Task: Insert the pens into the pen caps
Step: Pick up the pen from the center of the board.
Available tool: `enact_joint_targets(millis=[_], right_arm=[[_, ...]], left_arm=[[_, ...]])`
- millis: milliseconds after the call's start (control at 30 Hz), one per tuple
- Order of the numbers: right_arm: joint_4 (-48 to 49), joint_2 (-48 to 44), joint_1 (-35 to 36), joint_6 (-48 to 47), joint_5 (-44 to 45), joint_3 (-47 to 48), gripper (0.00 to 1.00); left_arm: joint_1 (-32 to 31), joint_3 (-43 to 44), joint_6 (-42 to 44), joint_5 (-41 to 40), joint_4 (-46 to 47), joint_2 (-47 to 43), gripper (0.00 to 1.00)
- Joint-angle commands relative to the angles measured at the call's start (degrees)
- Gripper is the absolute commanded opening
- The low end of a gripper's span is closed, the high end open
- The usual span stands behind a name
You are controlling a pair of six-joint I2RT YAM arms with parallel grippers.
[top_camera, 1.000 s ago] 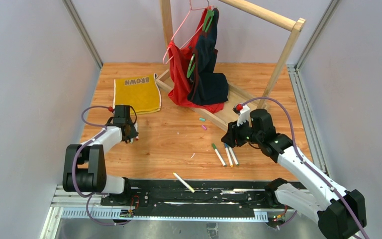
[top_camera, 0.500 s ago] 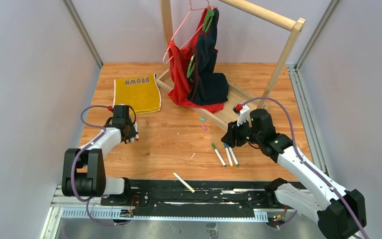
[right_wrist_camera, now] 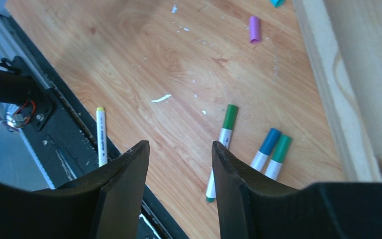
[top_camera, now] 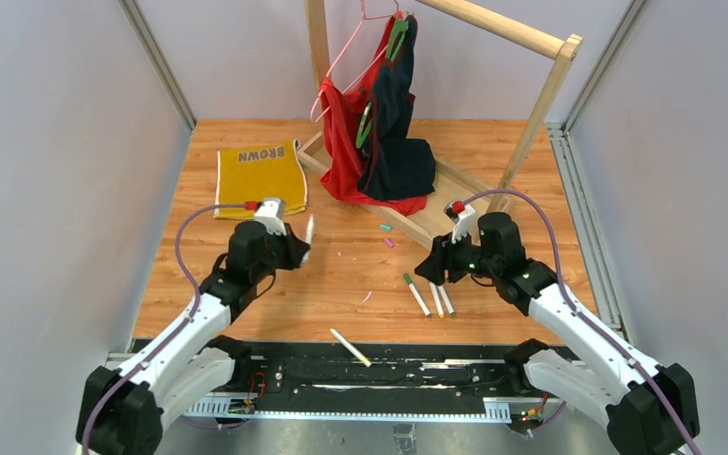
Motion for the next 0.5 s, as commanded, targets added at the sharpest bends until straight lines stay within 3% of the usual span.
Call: enact_joint_targets(millis=[0,200,333,467], right_arm=[[8.0,-2.3,-0.7,6.6,-6.5,-3.0,0.52],[21.7,-1.3,1.3,17.5,-14.1,-6.2,0.56],[27.1,-1.0,5.9,20.3,-12.3,-6.2,0.57],[27.0,-0.7,9.6,19.6,-8.1,-4.9,0.58]], left_arm=[[-12.1,-3.9,1.7,7.5,11.2,-5.6,0.0],[-25.1,-11.0,2.8,12.2,21.9,-11.9,0.0],[-31.1,-13.1,4.4,11.7,24.9,-12.5,0.0],[-32.5,-14.5,4.0,12.1,27.7,-12.5,0.0]])
